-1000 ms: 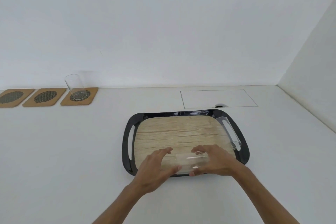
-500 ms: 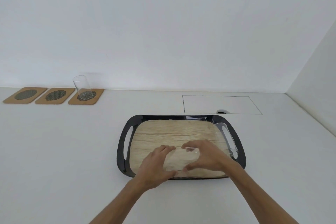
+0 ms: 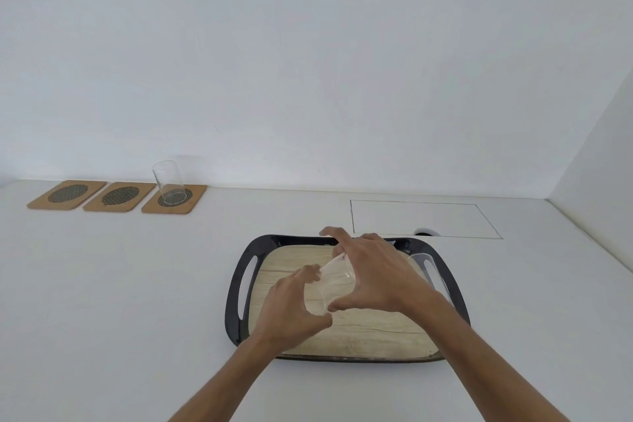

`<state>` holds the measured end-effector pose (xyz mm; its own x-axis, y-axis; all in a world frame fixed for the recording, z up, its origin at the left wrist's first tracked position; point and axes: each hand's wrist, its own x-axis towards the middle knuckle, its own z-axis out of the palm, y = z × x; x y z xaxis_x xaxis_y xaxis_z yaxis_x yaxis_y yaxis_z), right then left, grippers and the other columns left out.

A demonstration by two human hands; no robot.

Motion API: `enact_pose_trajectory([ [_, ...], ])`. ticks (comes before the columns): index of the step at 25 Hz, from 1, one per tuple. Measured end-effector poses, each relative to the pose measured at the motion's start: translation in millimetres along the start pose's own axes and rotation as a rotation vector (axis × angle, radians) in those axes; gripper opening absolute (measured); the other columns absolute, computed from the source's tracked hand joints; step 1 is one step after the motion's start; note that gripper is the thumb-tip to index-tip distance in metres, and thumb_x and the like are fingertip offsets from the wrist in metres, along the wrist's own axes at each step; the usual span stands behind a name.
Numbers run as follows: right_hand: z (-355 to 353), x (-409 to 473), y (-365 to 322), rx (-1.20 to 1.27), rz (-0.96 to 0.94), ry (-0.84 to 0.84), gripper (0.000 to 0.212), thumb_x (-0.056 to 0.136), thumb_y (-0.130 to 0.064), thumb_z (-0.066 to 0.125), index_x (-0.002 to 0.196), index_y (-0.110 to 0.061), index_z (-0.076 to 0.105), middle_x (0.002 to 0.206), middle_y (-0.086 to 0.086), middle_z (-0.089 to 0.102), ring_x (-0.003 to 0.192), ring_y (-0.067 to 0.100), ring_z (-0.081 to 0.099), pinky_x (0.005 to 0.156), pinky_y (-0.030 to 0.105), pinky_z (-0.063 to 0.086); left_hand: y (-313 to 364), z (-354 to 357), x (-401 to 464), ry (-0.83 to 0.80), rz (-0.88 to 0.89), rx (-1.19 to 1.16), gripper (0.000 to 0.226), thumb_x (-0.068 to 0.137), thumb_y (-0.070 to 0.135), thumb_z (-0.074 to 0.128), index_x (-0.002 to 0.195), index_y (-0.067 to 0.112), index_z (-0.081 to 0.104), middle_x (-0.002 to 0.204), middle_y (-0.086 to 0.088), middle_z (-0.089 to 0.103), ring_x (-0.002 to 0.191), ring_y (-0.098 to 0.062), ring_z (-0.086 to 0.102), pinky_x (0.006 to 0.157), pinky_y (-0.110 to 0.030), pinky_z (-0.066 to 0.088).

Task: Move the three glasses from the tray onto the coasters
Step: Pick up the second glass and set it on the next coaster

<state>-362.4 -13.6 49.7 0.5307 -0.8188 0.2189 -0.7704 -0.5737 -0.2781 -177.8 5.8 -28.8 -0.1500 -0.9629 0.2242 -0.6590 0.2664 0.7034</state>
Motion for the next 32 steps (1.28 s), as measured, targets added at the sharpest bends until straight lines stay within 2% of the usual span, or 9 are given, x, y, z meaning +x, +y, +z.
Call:
enact_pose_trajectory([
  [3,-1,-3,-3,0.089,-0.007,0.07,0.107,0.056,-0.061,0.082,0.143,-0.047,0.021,0.118,-0.019,0.063,0.102,0.006,0.057,0.083,0.011,0.028,2,-2,-3,0.01,-0.05,-0.174,0.064,0.055,0.038,0.08,0.116,0.029,0.06,0.107,0.018,0.069,0.107,0.004,0.06,0.094,-0.022,0.046],
  [6,7,-5,-6,0.369,0.046,0.153,0.111,0.058,-0.055,0.087,0.146,-0.053,0.02,0.127,-0.028,0.059,0.113,-0.005,0.056,0.092,0.016,0.037,5,-6,-7,0.002,-0.117,-0.389,0.063,0.052,0.032,0.087,0.111,0.028,0.064,0.107,0.011,0.072,0.107,0.001,0.064,0.1,-0.023,0.047],
  [9,23,-8,-8,0.683,0.131,0.246,0.113,0.059,-0.041,0.094,0.147,-0.052,0.023,0.13,-0.026,0.059,0.125,-0.001,0.056,0.099,0.012,0.042,9,-6,-9,-0.006,-0.154,-0.556,0.061,0.053,0.021,0.09,0.108,0.023,0.065,0.098,0.005,0.076,0.104,-0.008,0.069,0.102,-0.029,0.046],
  [12,36,-12,-12,0.812,0.244,0.289,0.105,0.061,-0.041,0.094,0.144,-0.053,0.031,0.129,-0.019,0.063,0.121,-0.003,0.058,0.101,0.021,0.046,12,-6,-9,0.018,-0.17,-0.61,0.059,0.054,0.019,0.09,0.108,0.02,0.065,0.096,0.005,0.076,0.102,-0.012,0.07,0.102,-0.031,0.046],
  [15,49,-15,-21,0.826,0.322,0.298,0.076,0.061,-0.054,0.088,0.127,-0.049,0.049,0.119,-0.019,0.069,0.115,-0.007,0.061,0.099,0.026,0.049,14,-8,-9,0.074,-0.185,-0.591,0.062,0.05,0.027,0.091,0.106,0.022,0.065,0.095,0.002,0.075,0.098,-0.011,0.071,0.098,-0.032,0.05],
  [17,58,-15,-28,0.818,0.356,0.297,0.066,0.059,-0.059,0.086,0.116,-0.043,0.057,0.11,-0.023,0.071,0.109,-0.01,0.062,0.093,0.021,0.048,14,-10,-11,0.111,-0.183,-0.527,0.064,0.047,0.033,0.088,0.107,0.026,0.065,0.094,0.002,0.074,0.094,-0.008,0.071,0.093,-0.035,0.055],
  [24,70,5,-39,0.878,0.384,0.304,0.065,0.057,-0.051,0.09,0.114,-0.04,0.06,0.107,-0.023,0.073,0.101,-0.003,0.069,0.087,0.026,0.054,2,-23,-14,0.116,-0.157,-0.416,0.062,0.056,0.032,0.09,0.112,0.031,0.062,0.097,0.004,0.073,0.097,-0.01,0.07,0.091,-0.033,0.054],
  [28,89,51,-80,0.854,0.367,0.29,0.072,0.055,-0.052,0.091,0.118,-0.04,0.059,0.108,-0.024,0.072,0.106,-0.004,0.067,0.093,0.031,0.055,-48,-69,-4,0.136,-0.128,-0.385,0.064,0.054,0.037,0.088,0.112,0.032,0.063,0.099,0.009,0.074,0.097,-0.004,0.068,0.084,-0.02,0.053],
  [32,89,55,-79,0.793,0.353,0.3,0.075,0.052,-0.057,0.09,0.118,-0.045,0.056,0.106,-0.032,0.069,0.105,-0.01,0.064,0.088,0.015,0.051,-46,-73,-1,0.163,-0.104,-0.342,0.054,0.052,0.038,0.087,0.101,0.032,0.063,0.094,0.017,0.074,0.091,0.001,0.069,0.073,-0.011,0.051],
])
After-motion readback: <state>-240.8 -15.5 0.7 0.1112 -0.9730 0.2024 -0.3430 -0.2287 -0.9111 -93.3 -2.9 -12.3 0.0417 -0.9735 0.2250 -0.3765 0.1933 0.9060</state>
